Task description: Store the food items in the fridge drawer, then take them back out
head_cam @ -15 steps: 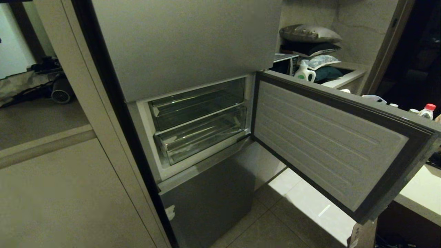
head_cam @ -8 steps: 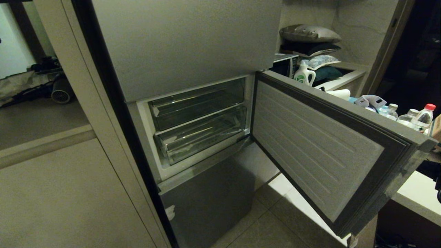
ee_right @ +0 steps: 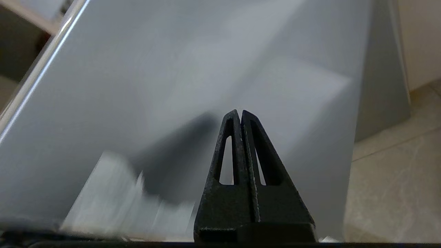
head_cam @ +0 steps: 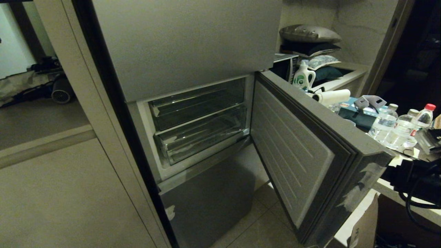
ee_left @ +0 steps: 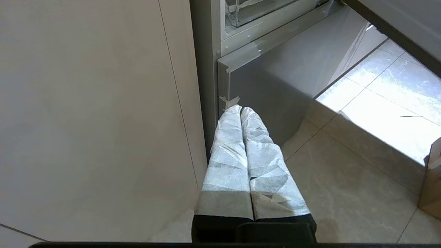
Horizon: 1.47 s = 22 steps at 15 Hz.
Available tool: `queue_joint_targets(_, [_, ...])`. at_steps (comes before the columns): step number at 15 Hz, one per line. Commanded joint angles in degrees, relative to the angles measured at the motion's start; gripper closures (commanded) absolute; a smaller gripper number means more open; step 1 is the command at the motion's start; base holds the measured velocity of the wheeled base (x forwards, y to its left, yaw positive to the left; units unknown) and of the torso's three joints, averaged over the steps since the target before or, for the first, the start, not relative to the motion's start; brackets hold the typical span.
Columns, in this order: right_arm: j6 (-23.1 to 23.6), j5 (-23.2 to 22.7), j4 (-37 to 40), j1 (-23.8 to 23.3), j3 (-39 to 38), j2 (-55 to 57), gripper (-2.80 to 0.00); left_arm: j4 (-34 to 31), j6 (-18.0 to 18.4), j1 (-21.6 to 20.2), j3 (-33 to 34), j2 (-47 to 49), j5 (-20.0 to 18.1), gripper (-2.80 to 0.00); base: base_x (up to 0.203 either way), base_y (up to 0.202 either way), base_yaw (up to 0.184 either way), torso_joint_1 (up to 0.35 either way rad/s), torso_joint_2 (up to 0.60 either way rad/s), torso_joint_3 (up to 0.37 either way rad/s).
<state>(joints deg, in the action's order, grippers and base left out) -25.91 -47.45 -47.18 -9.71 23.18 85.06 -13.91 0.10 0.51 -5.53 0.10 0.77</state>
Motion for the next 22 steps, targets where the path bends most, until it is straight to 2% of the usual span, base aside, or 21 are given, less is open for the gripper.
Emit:
queue_joint_targets(1, [-0.11,8.01,-0.41,9.59,3.15,3.33,0.0,-0.07,-0.01,-0.07,0.0,0.08,0.02,0.0,0.0,0.0,0.0,0.0,0.0,0.0])
queue_joint_targets(6, [-0.14,15.06,-0.44,20.11,17.7,17.26,0.0,-0.07,-0.01,-0.05,0.0,0.08,0.02,0.0,0.0,0.0,0.0,0.0,0.0,0.0])
queue_joint_targets(10, [-0.1,28.63,-0.52,31.14,31.52,29.87,0.0,-0.07,-0.01,-0.07,0.0,0.08,0.02,0.0,0.0,0.0,0.0,0.0,0.0,0.0])
queue_joint_targets(13, [0.6,34.68,-0.42,37.71,40.72,37.66,0.0,-0.07,-0.01,-0.04,0.0,0.08,0.02,0.0,0.0,0.0,0.0,0.0,0.0,0.0])
queue_joint_targets(17, [6.89,45.06,-0.59,41.47,54.12,47.48,0.0,-0.07,-0.01,0.02,0.0,0.08,0.02,0.0,0.0,0.0,0.0,0.0,0.0,0.0])
queue_joint_targets(19, [7.43,46.66,-0.81,41.9,58.78,49.34,0.0,-0.07,-0.01,-0.06,0.0,0.08,0.02,0.0,0.0,0.0,0.0,0.0,0.0,0.0])
queue_joint_targets(22, [7.25,46.5,-0.9,41.89,62.62,50.53,0.0,-0.07,-0.01,-0.07,0.0,0.08,0.02,0.0,0.0,0.0,0.0,0.0,0.0,0.0])
